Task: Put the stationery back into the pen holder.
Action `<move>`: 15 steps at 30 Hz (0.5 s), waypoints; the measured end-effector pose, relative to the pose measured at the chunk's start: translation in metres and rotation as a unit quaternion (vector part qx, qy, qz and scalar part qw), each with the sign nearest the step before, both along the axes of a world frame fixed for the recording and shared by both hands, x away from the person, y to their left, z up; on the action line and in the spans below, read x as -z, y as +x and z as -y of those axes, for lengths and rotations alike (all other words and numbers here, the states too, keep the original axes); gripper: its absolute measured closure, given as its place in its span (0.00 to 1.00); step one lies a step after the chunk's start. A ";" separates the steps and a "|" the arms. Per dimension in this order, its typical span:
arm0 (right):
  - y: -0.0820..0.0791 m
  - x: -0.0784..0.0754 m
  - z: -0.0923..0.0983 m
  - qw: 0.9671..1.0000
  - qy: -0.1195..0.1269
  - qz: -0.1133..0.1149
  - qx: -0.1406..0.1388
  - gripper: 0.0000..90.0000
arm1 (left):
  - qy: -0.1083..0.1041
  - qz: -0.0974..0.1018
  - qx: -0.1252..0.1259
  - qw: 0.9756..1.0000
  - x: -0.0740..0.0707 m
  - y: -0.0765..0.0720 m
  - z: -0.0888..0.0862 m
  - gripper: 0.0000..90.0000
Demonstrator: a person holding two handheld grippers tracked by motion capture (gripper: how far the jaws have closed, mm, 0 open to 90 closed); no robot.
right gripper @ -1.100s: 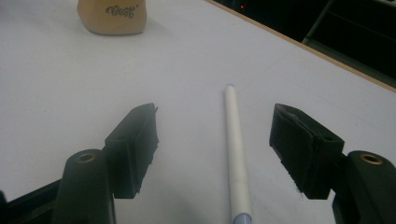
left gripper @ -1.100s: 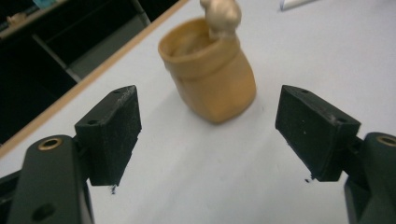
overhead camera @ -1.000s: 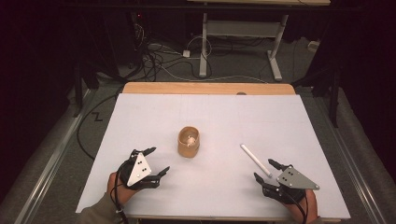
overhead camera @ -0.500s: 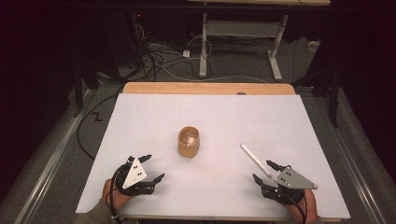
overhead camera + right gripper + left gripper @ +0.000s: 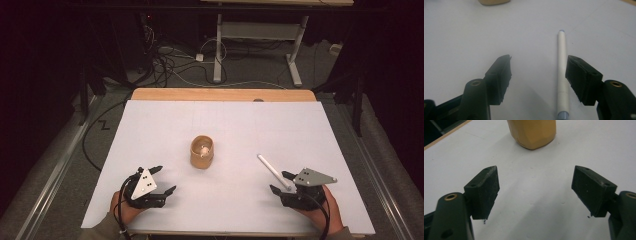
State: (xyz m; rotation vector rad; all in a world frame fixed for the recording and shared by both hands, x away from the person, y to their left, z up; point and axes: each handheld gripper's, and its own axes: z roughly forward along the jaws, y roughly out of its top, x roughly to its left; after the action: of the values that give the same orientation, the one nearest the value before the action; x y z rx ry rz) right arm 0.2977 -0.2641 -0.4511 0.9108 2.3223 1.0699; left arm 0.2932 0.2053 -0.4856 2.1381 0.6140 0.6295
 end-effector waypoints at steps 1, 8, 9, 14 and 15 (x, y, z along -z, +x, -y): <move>0.005 -0.002 0.000 1.000 -0.007 -0.008 0.001 0.44 | -0.002 0.001 0.001 1.000 0.000 0.000 0.001 0.24; 0.045 -0.022 -0.015 0.996 -0.073 -0.058 0.002 0.51 | 0.003 -0.003 0.005 1.000 0.001 -0.001 0.003 0.24; 0.052 -0.025 -0.019 0.994 -0.085 -0.068 -0.003 0.51 | 0.003 -0.002 0.004 1.000 0.000 -0.001 0.003 0.24; 0.078 -0.028 -0.036 0.984 -0.124 -0.128 -0.022 0.55 | 0.002 -0.001 0.005 1.000 0.000 -0.002 0.003 0.24; 0.091 -0.026 -0.045 0.976 -0.146 -0.161 -0.029 0.57 | 0.004 -0.001 0.004 1.000 -0.001 -0.002 0.002 0.24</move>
State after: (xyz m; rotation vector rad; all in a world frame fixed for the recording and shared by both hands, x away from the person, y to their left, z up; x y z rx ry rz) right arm 0.3888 -0.2191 -0.4255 0.9597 2.6930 0.6084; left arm 0.2915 0.2031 -0.4846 2.1471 0.6039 0.6267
